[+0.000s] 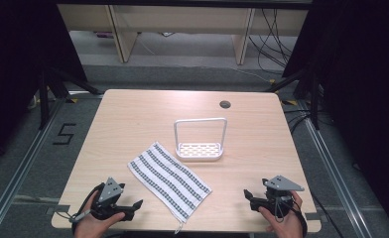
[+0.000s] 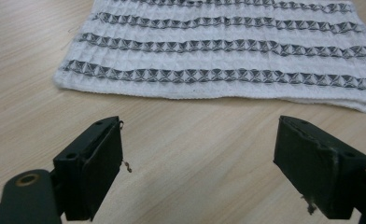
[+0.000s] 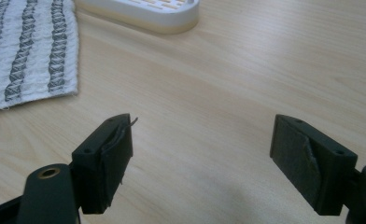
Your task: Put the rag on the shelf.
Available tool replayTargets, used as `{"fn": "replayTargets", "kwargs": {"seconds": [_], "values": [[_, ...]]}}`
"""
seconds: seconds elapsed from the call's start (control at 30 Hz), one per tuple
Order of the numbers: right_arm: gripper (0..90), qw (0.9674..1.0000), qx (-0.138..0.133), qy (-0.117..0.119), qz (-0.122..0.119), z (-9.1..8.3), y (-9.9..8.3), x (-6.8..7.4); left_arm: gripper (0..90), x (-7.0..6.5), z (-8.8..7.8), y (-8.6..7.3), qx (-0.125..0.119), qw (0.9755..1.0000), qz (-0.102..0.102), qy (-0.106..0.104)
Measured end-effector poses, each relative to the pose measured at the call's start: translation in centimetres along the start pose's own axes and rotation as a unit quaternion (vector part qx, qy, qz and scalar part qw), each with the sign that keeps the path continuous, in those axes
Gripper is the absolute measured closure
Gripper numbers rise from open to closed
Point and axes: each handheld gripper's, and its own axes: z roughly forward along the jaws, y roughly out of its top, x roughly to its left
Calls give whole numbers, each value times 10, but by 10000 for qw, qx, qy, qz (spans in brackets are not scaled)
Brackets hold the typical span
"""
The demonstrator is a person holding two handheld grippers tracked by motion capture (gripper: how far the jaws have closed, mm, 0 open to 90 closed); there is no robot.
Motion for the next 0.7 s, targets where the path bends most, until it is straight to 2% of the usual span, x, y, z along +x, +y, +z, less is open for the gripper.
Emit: {"fn": "replayTargets", "kwargs": {"seconds": [0.03,0.07,0.13,0.17,0.23,0.27,0.3,0.33,0.37,0.4,0.43,0.47,0.5,0.53,0.57,0.6,0.7], "values": [[222,10000,0,0,0,0,0,0,149,0,1,0,-59,10000,45,-18],[222,10000,-50,40,-20,1,0,2,150,-3,1,1,-56,10000,-31,6],[222,10000,-43,80,-31,1,0,2,150,-5,1,1,-75,9999,76,-2],[225,9999,-41,127,-70,1,1,3,150,-7,2,1,-140,9999,11,-52],[226,9999,-26,143,-54,2,1,5,151,-9,2,2,-134,9998,131,-117],[226,9999,-11,151,-84,1,2,5,152,-11,3,2,-116,9998,105,-91],[226,9999,5,154,-27,1,2,7,154,-12,3,2,-56,9997,163,-145],[226,9996,-55,255,-72,3,2,7,156,-14,4,2,-125,9997,128,-168],[226,9996,-55,255,-72,3,2,7,156,-14,3,3,-36,9996,186,-191],[227,9996,-61,268,-75,3,2,8,156,-16,3,3,-64,9996,172,-215],[227,9996,-52,284,16,2,2,10,157,-17,4,3,-71,9996,215,-177],[230,9995,-64,270,-114,2,3,9,158,-18,4,4,-74,9996,201,-204],[230,9995,-64,270,-114,2,3,9,158,-19,4,4,-82,9995,207,-242],[232,9993,-48,362,41,3,3,11,158,-21,5,4,-138,9994,169,-260],[236,9992,-101,388,-66,4,3,10,159,-22,5,4,-123,9993,227,-279],[240,9988,-96,462,-95,5,4,12,161,-25,6,5,-96,9990,276,-341],[247,9986,-76,502,-128,5,5,14,170,-29,7,5,-129,9989,293,-355]]}}
